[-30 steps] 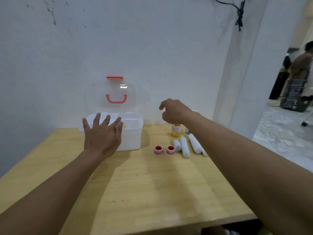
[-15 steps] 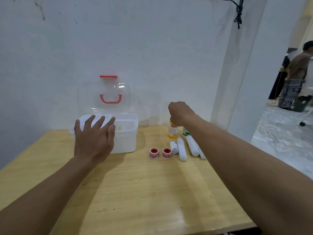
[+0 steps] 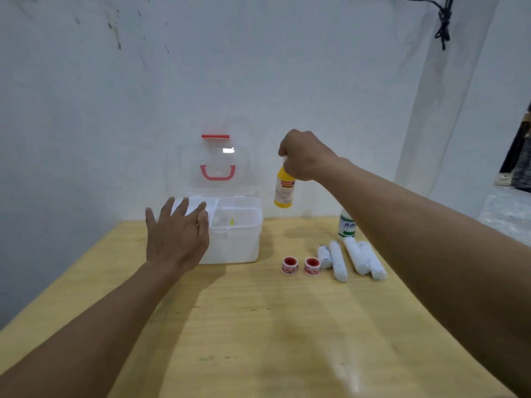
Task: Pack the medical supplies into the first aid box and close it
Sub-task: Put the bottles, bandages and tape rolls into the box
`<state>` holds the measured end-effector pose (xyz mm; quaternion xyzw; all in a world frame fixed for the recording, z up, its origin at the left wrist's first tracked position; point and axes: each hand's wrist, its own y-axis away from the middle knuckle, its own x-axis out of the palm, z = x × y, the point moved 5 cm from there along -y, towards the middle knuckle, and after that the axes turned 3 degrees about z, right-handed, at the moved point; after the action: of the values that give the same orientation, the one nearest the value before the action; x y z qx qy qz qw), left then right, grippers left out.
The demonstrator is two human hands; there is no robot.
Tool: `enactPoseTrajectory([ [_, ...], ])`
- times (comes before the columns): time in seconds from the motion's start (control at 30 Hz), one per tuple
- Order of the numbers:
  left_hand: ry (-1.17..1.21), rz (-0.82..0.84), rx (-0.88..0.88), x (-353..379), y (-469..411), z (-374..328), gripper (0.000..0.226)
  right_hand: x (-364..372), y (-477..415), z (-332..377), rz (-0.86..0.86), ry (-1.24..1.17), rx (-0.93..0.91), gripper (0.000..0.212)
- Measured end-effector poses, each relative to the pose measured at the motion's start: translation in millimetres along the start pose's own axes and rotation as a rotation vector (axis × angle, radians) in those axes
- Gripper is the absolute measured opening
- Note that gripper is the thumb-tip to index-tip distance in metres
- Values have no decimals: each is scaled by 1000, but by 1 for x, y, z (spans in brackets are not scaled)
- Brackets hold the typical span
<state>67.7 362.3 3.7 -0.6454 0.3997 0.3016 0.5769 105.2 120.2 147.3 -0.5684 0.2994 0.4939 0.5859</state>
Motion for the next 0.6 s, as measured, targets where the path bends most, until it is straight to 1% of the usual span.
enactPoseTrajectory([
  [0.1, -8, 6, -3, 0, 1, 0, 63, -6, -7, 27, -28, -77, -48, 35],
  [0.2, 5, 6, -6, 1, 2, 1, 62, 3, -10, 49, -16, -110, -88, 37],
  [0.43, 20, -8, -1, 1, 2, 1, 59, 49, -7, 71, 75, -84, -107, 36],
  [0.6, 38, -24, 7, 2, 4, -2, 56, 84, -6, 68, 166, -58, -86, 33],
])
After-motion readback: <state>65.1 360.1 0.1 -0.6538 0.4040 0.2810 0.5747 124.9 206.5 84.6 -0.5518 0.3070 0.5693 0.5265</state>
